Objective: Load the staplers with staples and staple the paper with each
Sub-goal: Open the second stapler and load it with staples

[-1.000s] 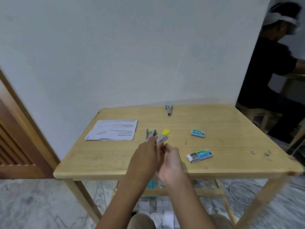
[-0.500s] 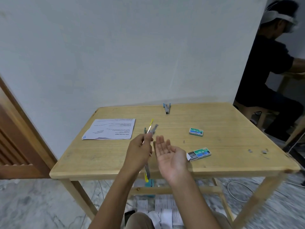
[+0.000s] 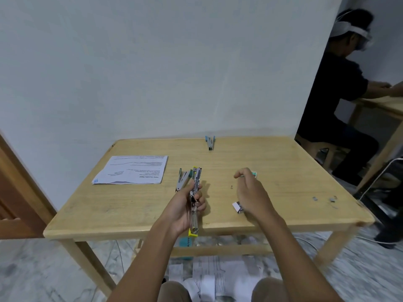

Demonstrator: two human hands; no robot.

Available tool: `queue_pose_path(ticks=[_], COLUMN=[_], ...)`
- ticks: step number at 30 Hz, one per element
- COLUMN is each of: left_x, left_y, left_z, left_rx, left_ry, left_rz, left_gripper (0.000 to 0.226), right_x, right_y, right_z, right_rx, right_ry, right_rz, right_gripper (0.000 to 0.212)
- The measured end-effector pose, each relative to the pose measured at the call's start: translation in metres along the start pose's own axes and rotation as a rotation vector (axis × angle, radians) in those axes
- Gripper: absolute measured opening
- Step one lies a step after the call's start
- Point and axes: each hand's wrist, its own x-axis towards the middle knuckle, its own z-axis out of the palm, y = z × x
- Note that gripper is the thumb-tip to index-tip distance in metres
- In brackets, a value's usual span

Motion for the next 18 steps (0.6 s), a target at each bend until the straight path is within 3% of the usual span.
queue_pose_path(ticks=[7, 9, 13, 18], left_x=[0.014, 0.015, 0.017, 0.017], left_y=[0.002, 0.003, 0.003, 0.003], left_z=[-0.008, -0.009, -0.012, -0.012], left_rx=[-0.001, -0.002, -0.012, -0.009], left_ry=[-0.024, -0.028, -0.039, -0.036], left_rz=[-0.011, -0.006, -0.014, -0.009], left_gripper=[0.025, 0.024, 0.025, 0.025], right_x=[0.038, 0.043, 0.042, 0.027], right_y=[0.005, 0.009, 0.023, 0.036], right_z=[0.008, 0.010, -0.007, -0.049], right_rx=[-0.505, -0.532, -0.358, -0.341], right_ry=[-0.334, -0.314, -0.190, -0.123], right_rz=[-0.076, -0.109, -0.121, -0.107], right_gripper=[0.032, 0.033, 0.031, 0.015])
